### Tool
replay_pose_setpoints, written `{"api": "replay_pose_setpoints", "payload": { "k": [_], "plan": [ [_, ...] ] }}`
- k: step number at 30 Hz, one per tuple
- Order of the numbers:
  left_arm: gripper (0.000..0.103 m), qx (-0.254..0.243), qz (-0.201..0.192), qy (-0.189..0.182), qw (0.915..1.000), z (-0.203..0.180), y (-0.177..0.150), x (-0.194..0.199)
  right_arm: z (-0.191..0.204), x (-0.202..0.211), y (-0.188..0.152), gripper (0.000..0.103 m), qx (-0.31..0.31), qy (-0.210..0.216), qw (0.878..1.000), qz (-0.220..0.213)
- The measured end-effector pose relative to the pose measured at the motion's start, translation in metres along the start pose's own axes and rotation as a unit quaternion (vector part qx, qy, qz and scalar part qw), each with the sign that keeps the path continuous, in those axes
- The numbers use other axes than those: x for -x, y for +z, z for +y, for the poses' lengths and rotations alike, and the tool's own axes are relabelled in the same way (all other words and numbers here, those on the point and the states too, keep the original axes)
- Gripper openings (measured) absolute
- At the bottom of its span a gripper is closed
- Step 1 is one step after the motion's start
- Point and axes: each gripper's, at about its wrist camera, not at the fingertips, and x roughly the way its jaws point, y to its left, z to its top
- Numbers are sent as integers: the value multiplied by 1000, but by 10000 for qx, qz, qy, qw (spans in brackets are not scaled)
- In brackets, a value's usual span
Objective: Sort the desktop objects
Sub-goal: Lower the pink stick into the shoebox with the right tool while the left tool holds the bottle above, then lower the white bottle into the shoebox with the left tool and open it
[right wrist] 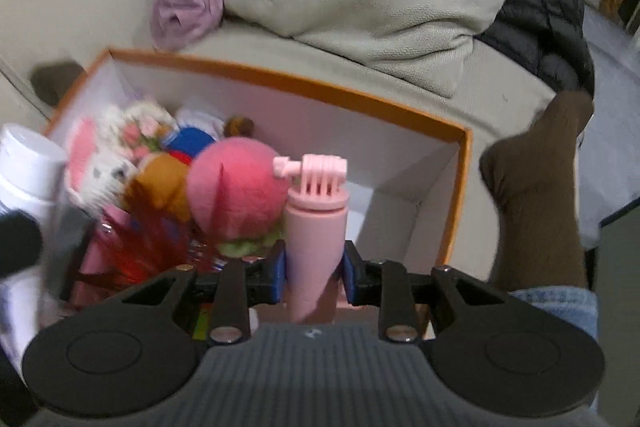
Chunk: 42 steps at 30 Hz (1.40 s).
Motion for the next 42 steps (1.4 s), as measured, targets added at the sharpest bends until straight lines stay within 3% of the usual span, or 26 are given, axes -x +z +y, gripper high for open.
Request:
{"api": "replay_pose_setpoints", "payload": {
  "k": [9, 16, 20, 28, 31, 33, 38, 42],
  "plan": [
    [49, 73, -38, -121, 9999, 8, -2, 2, 13, -33, 8, 29, 478, -305, 9970, 535],
    [49, 102, 16, -92, 9999, 12, -3, -2, 17, -42, 6, 30, 792, -224, 9936, 774],
    [49, 76, 96, -78, 9999, 8, -3, -6, 14, -35, 7, 29, 944, -88, 9926, 756],
    [49, 70, 130, 9, 9999, 4, -2, -12, 11, -5, 1, 24, 1780, 330, 9834, 152],
    [49, 23, 146, -2, 9999, 1, -3, -13, 14, 1, -6, 20, 2345, 644, 9699, -126],
    [49, 4, 164, 15, 9999, 1, -4, -12, 21, 3, -12, 18, 2839, 876, 9548, -88],
    [49, -59, 193, 8, 9998, 0, -3, -11, 37, -2, -27, 18, 4246, 1031, 8988, 338],
    [49, -92, 225, 10, 9997, -2, -2, -13, 43, -12, -31, 19, 4905, 993, 8638, 575]
  ]
}}
